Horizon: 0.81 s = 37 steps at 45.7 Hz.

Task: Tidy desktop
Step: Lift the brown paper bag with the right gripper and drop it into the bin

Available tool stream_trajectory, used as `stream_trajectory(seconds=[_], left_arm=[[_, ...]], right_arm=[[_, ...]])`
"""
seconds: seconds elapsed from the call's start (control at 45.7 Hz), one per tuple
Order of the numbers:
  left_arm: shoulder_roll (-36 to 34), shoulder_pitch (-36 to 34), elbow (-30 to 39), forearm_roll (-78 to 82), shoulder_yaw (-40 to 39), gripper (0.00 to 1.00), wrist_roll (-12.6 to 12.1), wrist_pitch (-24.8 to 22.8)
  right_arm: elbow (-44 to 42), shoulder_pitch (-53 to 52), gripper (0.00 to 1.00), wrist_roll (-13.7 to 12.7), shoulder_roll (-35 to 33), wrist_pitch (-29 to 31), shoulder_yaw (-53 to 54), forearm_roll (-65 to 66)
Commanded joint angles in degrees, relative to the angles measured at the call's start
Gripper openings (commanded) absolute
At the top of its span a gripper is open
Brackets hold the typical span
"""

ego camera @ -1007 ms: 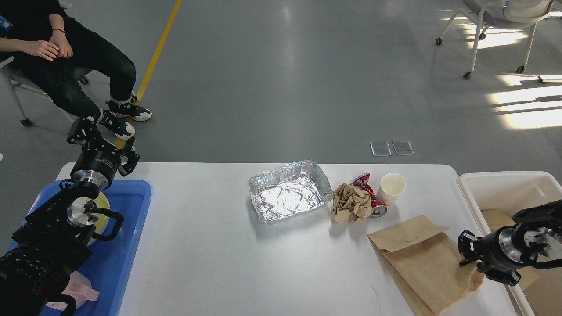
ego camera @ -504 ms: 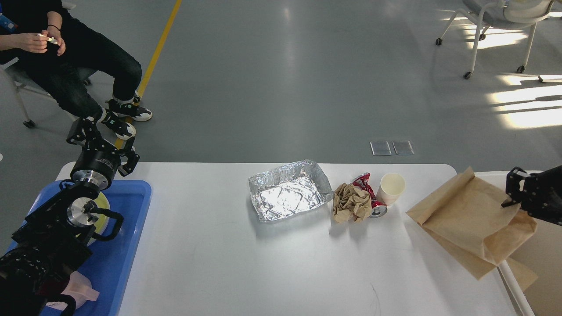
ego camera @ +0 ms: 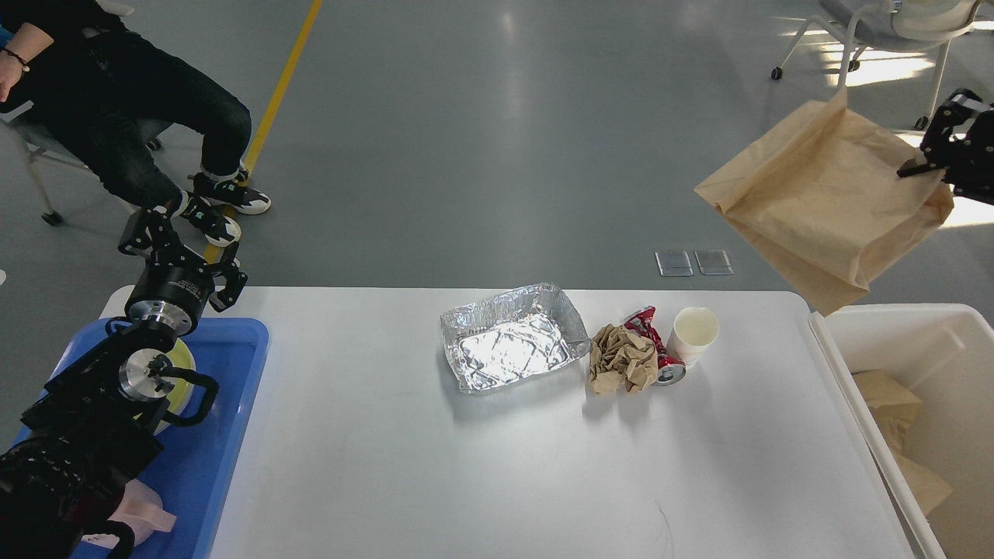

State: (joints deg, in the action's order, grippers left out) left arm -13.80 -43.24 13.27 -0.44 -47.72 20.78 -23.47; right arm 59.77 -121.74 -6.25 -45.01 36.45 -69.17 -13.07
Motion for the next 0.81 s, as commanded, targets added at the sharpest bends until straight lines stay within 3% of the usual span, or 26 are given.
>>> stream_trajectory(seconds=[0.0, 0.109, 0.307, 0.526, 0.788], left_arm=[[0.00, 0.00, 0.00, 0.00, 0.00, 0.99, 0.05, 0.00], [0.00, 0.00, 0.00, 0.00, 0.00, 0.99, -0.04, 0.00], [0.00, 0.00, 0.00, 0.00, 0.00, 0.99, 0.04, 0.00], [0.00, 0.00, 0.00, 0.00, 0.00, 0.99, 0.04, 0.00], [0.00, 0.00, 0.00, 0.00, 0.00, 0.99, 0.05, 0.00]], right_arm=[[-0.26, -1.05, 0.00, -0.08, -0.25, -0.58, 0.27, 0.06], [-4.73, 2.02, 0.00, -0.08, -0.25, -3.65, -0.78, -0.29], [-13.79, 17.14, 0.00, -0.08, -2.18, -11.56, 0.53, -0.64], [-14.59, 29.09, 0.00, 0.01, -5.52, -23.08, 3.16, -0.64], [-15.55, 42.54, 0.00, 0.01, -5.52, -26.07, 7.30, -0.38]])
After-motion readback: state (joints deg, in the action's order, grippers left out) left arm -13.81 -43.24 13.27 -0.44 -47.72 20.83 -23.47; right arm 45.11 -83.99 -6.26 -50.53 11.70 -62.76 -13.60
